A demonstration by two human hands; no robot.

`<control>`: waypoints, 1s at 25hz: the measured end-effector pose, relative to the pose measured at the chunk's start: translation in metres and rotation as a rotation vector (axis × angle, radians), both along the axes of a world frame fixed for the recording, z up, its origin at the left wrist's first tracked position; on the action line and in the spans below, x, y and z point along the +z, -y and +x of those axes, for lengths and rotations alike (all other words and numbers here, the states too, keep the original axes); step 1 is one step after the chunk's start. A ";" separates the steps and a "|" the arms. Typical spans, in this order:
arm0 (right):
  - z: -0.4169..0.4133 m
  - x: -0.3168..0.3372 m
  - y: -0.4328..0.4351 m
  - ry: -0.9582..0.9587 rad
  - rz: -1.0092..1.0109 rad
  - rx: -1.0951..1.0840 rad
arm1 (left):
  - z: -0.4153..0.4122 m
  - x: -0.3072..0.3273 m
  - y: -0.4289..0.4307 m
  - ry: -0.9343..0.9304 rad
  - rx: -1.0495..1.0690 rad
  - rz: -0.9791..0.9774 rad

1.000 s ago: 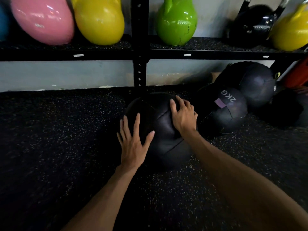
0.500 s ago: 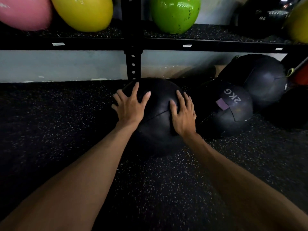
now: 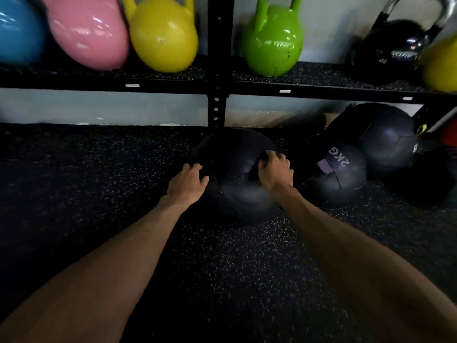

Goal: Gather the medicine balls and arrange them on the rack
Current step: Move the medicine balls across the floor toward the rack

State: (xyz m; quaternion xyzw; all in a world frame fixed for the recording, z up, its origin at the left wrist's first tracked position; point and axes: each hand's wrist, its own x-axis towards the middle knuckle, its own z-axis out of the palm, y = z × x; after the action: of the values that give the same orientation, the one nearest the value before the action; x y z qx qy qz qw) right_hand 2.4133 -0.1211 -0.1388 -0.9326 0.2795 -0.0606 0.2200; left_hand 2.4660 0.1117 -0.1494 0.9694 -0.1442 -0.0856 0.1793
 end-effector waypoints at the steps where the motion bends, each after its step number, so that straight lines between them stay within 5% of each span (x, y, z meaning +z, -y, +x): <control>1: -0.005 0.015 -0.015 0.002 -0.045 0.038 | -0.008 0.006 -0.011 -0.007 -0.015 0.032; 6: -0.059 0.076 -0.107 -0.006 -0.077 0.354 | -0.059 0.061 -0.094 -0.051 -0.020 0.056; 12: -0.128 0.139 -0.199 -0.141 0.024 0.412 | -0.115 0.151 -0.178 -0.056 -0.013 0.046; 25: -0.230 0.443 -0.331 -0.435 0.091 0.644 | -0.268 0.434 -0.311 -0.425 0.093 0.128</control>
State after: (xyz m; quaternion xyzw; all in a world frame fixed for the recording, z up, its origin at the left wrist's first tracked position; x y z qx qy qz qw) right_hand 2.1832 0.2094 0.3042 -0.9530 0.0152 0.2233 0.2043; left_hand 2.1975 0.4223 0.2850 0.9446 -0.0527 -0.2886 0.1474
